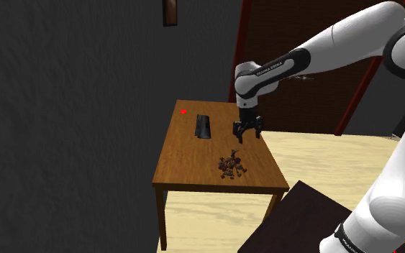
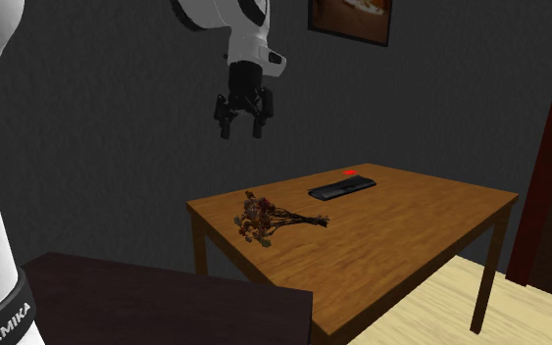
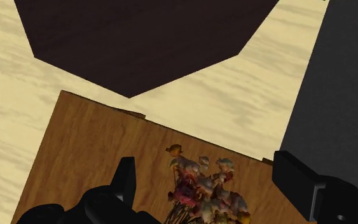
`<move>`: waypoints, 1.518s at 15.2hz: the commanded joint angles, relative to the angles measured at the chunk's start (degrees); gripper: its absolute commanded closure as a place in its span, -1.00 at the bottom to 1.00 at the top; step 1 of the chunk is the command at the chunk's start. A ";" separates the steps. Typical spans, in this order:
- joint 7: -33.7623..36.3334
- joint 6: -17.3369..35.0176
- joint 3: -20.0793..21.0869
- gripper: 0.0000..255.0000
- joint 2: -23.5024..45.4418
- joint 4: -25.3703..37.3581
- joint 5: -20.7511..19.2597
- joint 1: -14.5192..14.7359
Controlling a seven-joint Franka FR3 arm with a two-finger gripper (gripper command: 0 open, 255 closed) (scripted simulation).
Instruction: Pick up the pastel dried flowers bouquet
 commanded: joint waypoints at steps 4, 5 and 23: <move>3.37 2.37 -0.89 -1.00 11.10 7.63 1.69 -0.88; 3.91 2.64 -1.10 -1.00 13.37 9.41 2.06 -1.12; 11.13 1.16 -3.08 -1.00 48.06 42.71 7.89 -6.39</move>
